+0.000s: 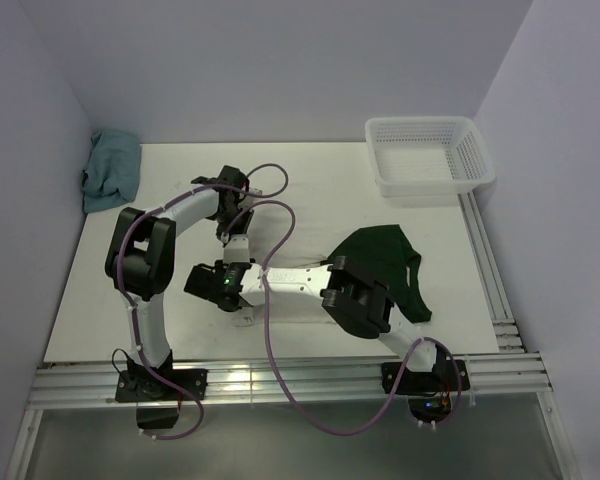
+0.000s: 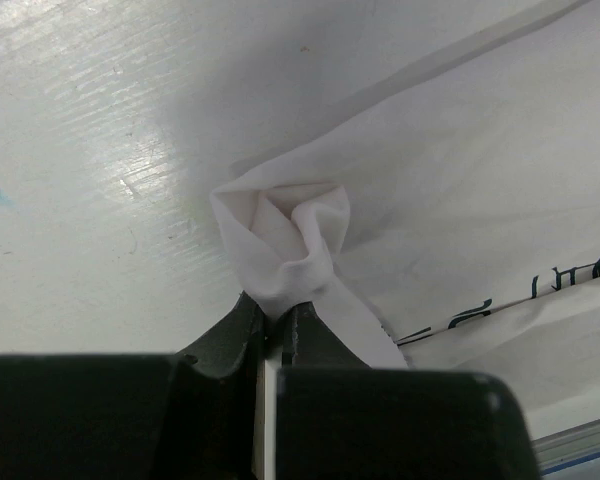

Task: Roll the t-shirts
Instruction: Roll the tshirt

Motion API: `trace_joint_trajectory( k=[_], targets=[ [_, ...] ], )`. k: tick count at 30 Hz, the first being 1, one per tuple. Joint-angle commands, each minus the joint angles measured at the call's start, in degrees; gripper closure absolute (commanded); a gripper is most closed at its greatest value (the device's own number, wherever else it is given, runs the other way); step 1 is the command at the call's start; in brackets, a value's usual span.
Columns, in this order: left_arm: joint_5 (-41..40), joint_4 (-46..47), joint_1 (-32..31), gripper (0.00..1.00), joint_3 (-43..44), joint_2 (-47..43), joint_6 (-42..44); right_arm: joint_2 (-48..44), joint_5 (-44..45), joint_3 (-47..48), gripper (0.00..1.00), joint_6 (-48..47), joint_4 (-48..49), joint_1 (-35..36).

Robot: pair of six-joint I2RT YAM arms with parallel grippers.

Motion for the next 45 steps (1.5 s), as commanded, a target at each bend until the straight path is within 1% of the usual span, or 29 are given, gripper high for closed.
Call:
trace_joint_trajectory(
  k=[1, 2, 4, 6, 7, 8, 10, 11, 12, 13, 14, 15, 16, 17, 18, 19, 20, 21, 23, 24, 26, 27, 30, 34, 37, 41, 45],
  targets=[
    [-2.2, -0.1, -0.1, 1.00, 2.5, 0.1, 0.8, 0.5, 0.3, -0.5, 0.46, 1.3, -1.7, 0.3],
    [-2.2, -0.2, -0.1, 0.99, 2.6, 0.1, 0.8, 0.5, 0.1, -0.9, 0.46, 1.3, -1.3, 0.3],
    [-2.1, -0.3, -0.2, 0.98, 2.8, 0.1, 0.8, 0.4, -0.7, -2.1, 0.52, 1.4, -0.4, 0.4],
    [-1.8, -0.6, -0.2, 0.95, 3.1, 0.1, 0.9, -0.2, -1.3, -3.9, 0.56, 1.4, 1.4, 0.4],
    [-1.6, -0.7, -0.2, 0.94, 3.3, 0.0, 1.2, -0.7, -2.0, -4.9, 0.56, 1.3, 2.4, 0.4],
    [-0.8, -0.9, -0.2, 0.91, 3.5, -0.4, 1.5, -2.0, -2.6, -5.9, 0.57, 0.9, 3.7, 0.4],
    [0.3, -1.8, -0.2, 0.84, 4.2, -0.6, 2.8, -4.1, -3.8, -10.9, 0.60, 0.4, 10.1, 0.3],
    [2.0, -2.1, -0.2, 0.81, 5.1, -1.3, 3.1, -5.2, -5.5, -13.1, 0.61, -0.1, 12.8, 0.1],
    [3.0, -2.8, -0.2, 0.73, 5.7, -1.8, 3.1, -8.0, -6.8, -17.9, 0.67, -0.8, 19.2, -0.2],
    [4.1, -3.1, -0.1, 0.67, 6.2, -2.2, 5.8, -9.5, -8.0, -20.6, 0.71, -1.0, 22.8, -0.5],
    [6.3, -3.6, -0.1, 0.56, 7.4, -3.1, 6.4, -11.1, -10.8, -23.3, 0.72, -1.4, 26.3, -1.3],
    [7.8, -4.1, 0.1, 0.52, 7.9, -3.6, 7.3, -14.1, -12.1, -28.9, 0.72, -1.5, 33.7, -1.8],
    [9.0, -4.5, 0.6, 0.48, 8.5, -4.1, 7.7, -15.6, -13.6, -31.8, 0.72, -1.5, 37.7, -2.3],
    [11.6, -4.7, 0.8, 0.44, 9.5, -5.0, 7.9, -17.0, -17.0, -34.7, 0.73, -1.0, 41.8, -3.4],
    [12.7, -5.1, 1.2, 0.42, 10.0, -5.5, 8.4, -19.4, -18.4, -40.3, 0.73, -0.4, 49.4, -4.2],
    [13.7, -5.6, 2.0, 0.40, 10.7, -5.7, 8.6, -20.4, -20.3, -43.1, 0.73, 0.1, 53.5, -4.9],
    [15.1, -5.9, 2.5, 0.36, 10.9, -6.4, 9.0, -21.1, -22.0, -45.8, 0.73, 1.6, 57.5, -5.6],
    [17.3, -6.1, 3.0, 0.35, 11.1, -6.8, 9.7, -21.7, -25.3, -50.6, 0.73, 2.5, 64.9, -7.3],
    [19.6, -6.2, 4.9, 0.32, 10.6, -7.9, 10.3, -22.1, -27.7, -54.3, 0.73, 4.3, 71.3, -8.7],
    [21.8, -6.2, 5.5, 0.31, 10.1, -8.3, 11.4, -22.0, -30.0, -56.6, 0.73, 4.9, 76.6, -9.8],
    [23.8, -5.5, 7.1, 0.30, 7.8, -9.2, 12.3, -20.7, -32.0, -58.6, 0.73, 6.9, 81.7, -10.6],
    [25.2, -5.4, 7.6, 0.30, 6.8, -9.4, 13.6, -20.0, -34.1, -60.2, 0.73, 7.6, 87.5, -11.4],
    [28.4, -4.7, 9.2, 0.29, 2.4, -9.0, 16.2, -16.2, -36.9, -61.4, 0.73, 10.9, 96.9, -12.5],
    [29.4, -1.9, 9.5, 0.27, -4.0, -7.2, 18.0, -13.0, -39.5, -61.5, 0.74, 13.6, 103.0, -13.7],
    [30.6, 1.0, 9.6, 0.23, -6.9, -5.4, 18.1, -11.3, -40.1, -61.9, 0.74, 15.6, 106.5, -14.3],
    [33.8, 3.5, 9.6, 0.23, -8.2, -3.2, 16.7, -10.0, -40.7, -61.9, 0.75, 16.5, 108.9, -15.1],
    [33.3, 7.7, 9.6, 0.24, -9.0, -1.5, 12.3, -10.0, -41.1, -61.9, 0.75, 16.4, 109.0, -15.2]
  ],
)
